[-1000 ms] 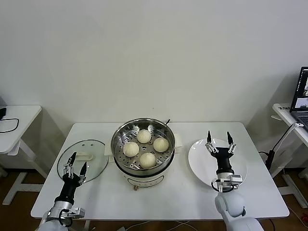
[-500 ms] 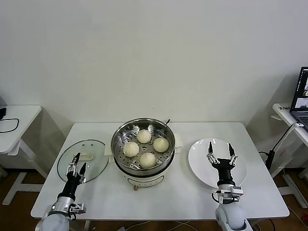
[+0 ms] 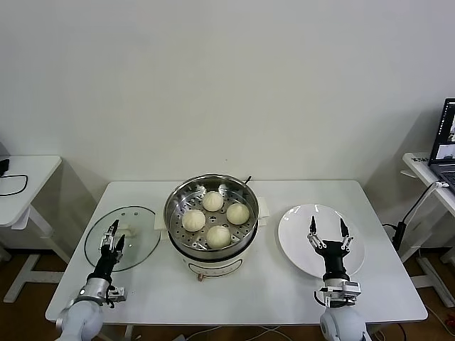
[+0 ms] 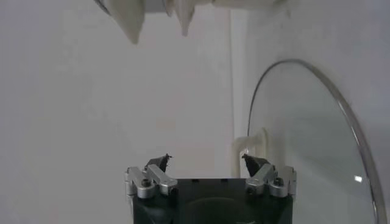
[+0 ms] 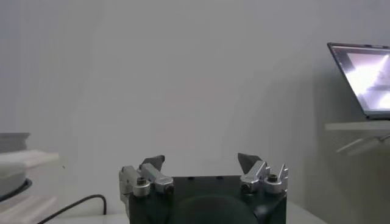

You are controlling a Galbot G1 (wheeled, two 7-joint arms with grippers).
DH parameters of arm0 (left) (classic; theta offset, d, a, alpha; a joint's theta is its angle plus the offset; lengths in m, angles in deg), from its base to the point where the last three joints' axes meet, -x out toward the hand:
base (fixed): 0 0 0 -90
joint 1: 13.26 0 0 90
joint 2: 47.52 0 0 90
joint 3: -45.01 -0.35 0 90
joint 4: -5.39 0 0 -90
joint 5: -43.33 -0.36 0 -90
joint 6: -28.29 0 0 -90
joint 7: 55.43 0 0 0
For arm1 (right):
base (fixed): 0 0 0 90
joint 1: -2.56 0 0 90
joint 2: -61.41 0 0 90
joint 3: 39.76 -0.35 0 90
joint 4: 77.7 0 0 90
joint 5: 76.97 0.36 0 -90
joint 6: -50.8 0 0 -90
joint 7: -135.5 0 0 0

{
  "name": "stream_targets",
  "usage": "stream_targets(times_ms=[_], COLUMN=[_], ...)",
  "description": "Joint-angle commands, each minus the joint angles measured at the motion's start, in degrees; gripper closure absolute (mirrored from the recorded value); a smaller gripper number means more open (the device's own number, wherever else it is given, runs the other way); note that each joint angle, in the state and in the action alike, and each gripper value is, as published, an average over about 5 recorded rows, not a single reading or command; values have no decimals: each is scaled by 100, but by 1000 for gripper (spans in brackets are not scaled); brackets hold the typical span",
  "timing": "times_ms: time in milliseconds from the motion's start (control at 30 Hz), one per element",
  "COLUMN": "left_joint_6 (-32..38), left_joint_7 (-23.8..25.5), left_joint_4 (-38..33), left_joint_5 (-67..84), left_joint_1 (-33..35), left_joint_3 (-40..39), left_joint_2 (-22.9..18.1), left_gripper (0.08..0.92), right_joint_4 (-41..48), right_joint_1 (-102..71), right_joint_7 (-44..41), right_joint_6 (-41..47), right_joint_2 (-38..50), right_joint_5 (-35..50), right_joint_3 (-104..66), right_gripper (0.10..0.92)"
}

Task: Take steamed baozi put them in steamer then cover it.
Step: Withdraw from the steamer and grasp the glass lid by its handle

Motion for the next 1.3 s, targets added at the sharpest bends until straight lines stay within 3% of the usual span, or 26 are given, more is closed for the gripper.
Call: stream_targets(times_ms=[33,500,900,1300], left_joint_6=[-18,-105,-197,-223], left_joint_7=[-10,130,238,333], left_joint_4=[632,931,762,1315], left_joint_5=[-123,-150,-128,-242], left_joint_1=[-519,-836,-940,-1306], left_joint_3=[-27,-108,-148,-206], left_joint_2=[6,-23,-75,-111], left_gripper=[177,177,177,183], right_joint_4=[32,79,111,65], right_joint_1=[-45,-55,-54,-82], right_joint_7=[-17,-54,-78,-67], right_joint_6=[-10,-50,-67,-80], right_joint_2=[-35,-69,-104,-125], right_joint_5=[-43,-88,-119,-153], right_joint_3=[-49,-104,-116,-156], right_gripper=[203,203,203,203])
